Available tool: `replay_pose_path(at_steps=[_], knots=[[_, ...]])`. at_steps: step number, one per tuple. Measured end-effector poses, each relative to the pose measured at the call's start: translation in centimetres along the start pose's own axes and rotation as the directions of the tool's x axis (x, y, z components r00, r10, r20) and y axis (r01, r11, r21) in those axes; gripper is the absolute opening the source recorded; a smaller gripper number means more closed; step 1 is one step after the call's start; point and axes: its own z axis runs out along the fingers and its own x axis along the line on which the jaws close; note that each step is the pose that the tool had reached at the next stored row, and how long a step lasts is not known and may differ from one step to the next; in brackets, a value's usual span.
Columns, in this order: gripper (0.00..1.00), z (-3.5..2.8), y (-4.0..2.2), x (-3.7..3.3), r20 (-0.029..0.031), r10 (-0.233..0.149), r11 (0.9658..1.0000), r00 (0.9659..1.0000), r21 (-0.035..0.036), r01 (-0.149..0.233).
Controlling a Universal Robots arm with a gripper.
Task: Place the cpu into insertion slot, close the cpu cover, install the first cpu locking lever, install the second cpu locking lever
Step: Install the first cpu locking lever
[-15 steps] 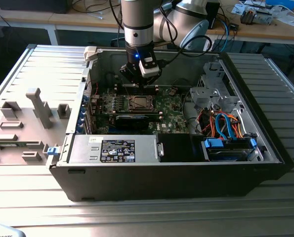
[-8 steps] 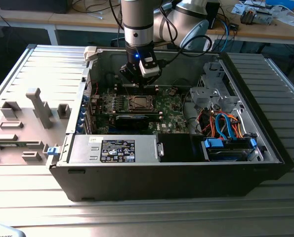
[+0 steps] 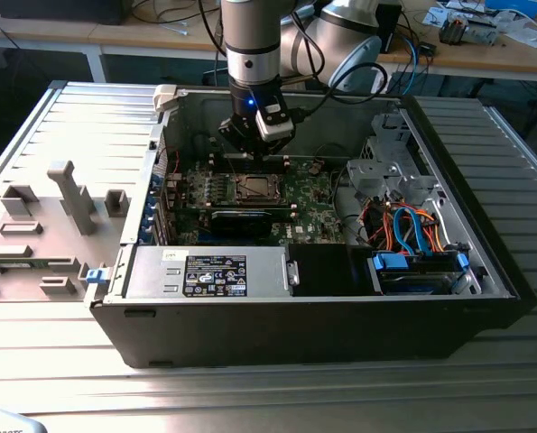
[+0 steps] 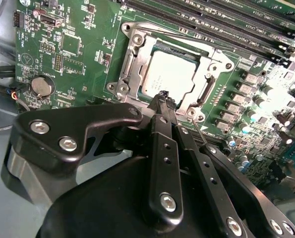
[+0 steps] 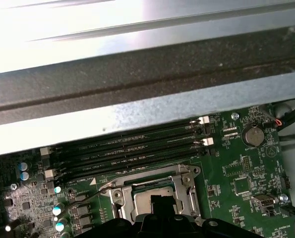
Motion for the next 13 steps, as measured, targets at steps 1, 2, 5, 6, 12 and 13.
replay_pose_path(at_steps=[1,2,5,6,12,13], knots=[[0.11,0.00,0.00,0.00,0.0001,-0.001,1.0000,1.0000,-0.0001,0.001],[0.11,0.00,0.00,0.00,0.0000,-0.002,1.0000,1.0000,-0.0001,0.002],[0.11,0.00,0.00,0.00,0.0000,-0.005,1.0000,1.0000,-0.0002,0.005],[0.11,0.00,0.00,0.00,0.0000,-0.006,1.0000,1.0000,-0.0003,0.006],[0.11,0.00,0.00,0.00,0.0000,-0.014,0.9999,0.9999,-0.0010,0.014],[0.11,0.00,0.00,0.00,0.0000,-0.016,0.9999,0.9999,-0.0012,0.016]])
